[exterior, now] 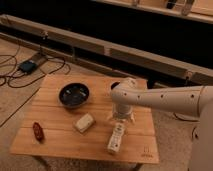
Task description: Place the bottle in the ceramic bowl
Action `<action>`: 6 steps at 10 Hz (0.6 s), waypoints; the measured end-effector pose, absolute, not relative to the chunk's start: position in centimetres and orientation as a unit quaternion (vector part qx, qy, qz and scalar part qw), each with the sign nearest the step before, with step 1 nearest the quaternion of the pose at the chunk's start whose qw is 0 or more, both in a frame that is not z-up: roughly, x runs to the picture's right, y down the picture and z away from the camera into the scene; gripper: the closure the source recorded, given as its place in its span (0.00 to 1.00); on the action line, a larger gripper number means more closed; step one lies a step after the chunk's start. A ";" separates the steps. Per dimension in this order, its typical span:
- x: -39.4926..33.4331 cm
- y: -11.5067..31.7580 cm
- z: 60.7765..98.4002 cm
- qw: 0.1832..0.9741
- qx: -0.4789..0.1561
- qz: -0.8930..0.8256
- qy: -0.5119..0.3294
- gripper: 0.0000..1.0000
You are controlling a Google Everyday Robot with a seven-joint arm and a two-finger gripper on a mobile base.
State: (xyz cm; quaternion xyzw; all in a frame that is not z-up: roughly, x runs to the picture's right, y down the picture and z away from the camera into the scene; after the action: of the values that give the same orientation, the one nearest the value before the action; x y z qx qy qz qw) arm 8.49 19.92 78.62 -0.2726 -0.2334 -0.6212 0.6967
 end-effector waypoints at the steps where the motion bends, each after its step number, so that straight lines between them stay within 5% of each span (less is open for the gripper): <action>1: 8.2 20.7 78.8 0.698 -0.276 -0.620 -0.229 0.20; 6: 6.9 24.0 78.8 0.708 -0.290 -0.601 -0.231 0.20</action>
State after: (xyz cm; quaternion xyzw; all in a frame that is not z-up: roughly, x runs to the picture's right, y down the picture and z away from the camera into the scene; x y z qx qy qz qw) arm 6.86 24.05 78.85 -0.2900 -0.2311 -0.6012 0.7079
